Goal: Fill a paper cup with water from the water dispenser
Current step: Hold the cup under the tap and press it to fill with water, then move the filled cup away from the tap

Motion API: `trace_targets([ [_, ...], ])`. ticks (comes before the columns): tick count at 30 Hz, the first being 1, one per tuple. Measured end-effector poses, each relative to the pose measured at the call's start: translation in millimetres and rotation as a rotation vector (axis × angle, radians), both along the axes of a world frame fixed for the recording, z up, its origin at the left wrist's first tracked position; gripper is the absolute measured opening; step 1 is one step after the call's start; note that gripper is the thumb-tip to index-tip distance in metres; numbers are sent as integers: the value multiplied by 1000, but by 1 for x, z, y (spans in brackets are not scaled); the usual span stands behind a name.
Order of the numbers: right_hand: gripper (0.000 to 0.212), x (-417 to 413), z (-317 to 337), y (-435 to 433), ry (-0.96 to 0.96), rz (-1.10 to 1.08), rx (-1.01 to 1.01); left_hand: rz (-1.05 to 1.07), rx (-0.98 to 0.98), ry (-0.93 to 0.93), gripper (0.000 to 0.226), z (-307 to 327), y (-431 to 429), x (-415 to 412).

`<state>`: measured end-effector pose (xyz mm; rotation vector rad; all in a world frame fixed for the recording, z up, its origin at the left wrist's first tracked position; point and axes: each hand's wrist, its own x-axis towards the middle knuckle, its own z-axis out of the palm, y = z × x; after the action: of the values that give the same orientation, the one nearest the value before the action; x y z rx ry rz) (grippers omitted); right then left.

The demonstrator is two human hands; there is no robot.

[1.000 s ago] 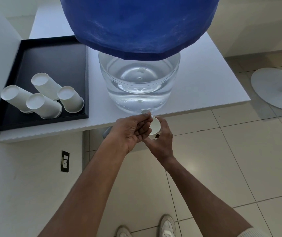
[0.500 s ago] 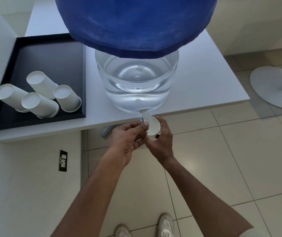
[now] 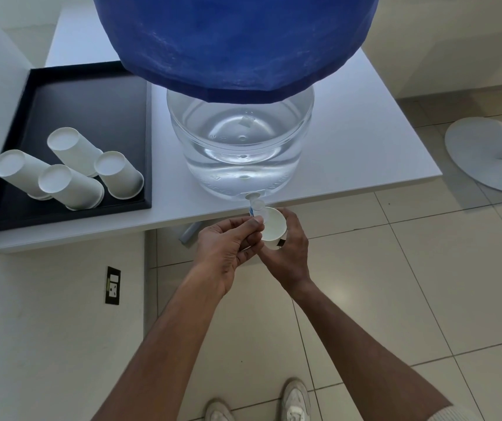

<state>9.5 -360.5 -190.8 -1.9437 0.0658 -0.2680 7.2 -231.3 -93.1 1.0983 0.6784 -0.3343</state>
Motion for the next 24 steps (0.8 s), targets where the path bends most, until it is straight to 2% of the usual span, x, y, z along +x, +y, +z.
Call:
trace_targets([
  [7,63,-5,1,-7,13,-15,-9,13,33,-14,32,-1,-2,-2],
  [12,66,-8,0,-14,29,-39,-33,79,146,-5,42,0,-4,-6],
  [19,64,-14,12,-42,32,-84,-36,136,215,177,51,-29,-13,-15],
  [24,64,-16,41,-67,4,-69,-22,11,159,234,29,-41,-51,-25],
])
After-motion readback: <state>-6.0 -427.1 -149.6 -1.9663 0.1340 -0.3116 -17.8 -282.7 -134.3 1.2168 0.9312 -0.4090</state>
